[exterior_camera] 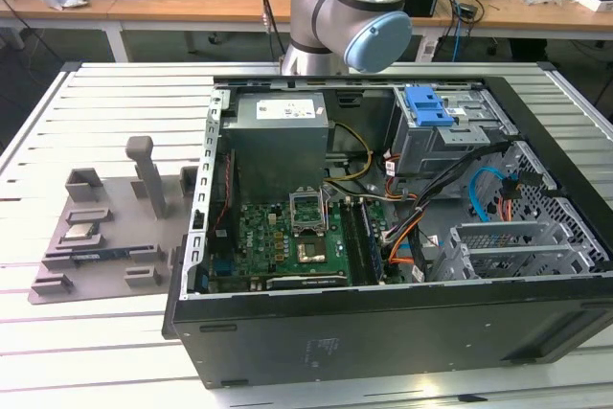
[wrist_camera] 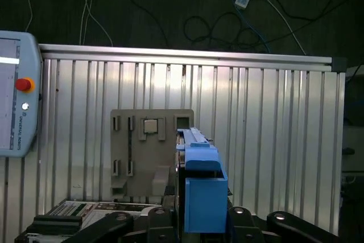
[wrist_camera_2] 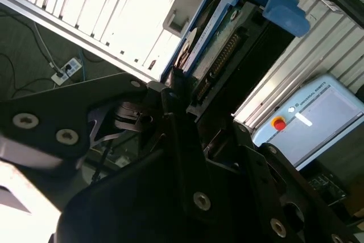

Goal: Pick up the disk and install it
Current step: 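Pick up the disk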

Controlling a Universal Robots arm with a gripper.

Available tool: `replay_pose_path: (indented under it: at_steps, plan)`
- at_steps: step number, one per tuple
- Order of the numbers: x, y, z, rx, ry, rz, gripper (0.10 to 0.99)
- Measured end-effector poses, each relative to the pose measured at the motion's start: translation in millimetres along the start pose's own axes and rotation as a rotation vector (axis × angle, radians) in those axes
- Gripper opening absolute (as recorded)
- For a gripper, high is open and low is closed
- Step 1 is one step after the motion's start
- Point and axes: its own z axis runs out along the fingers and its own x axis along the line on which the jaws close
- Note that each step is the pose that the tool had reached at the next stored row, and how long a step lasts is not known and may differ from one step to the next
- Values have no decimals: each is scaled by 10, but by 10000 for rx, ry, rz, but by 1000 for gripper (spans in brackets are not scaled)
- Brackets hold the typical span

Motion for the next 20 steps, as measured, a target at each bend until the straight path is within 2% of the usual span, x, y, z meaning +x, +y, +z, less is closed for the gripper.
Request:
replay_pose_path:
  at_steps: [20]
  plan:
    - [0, 9, -568, 0, 0, 0, 365]
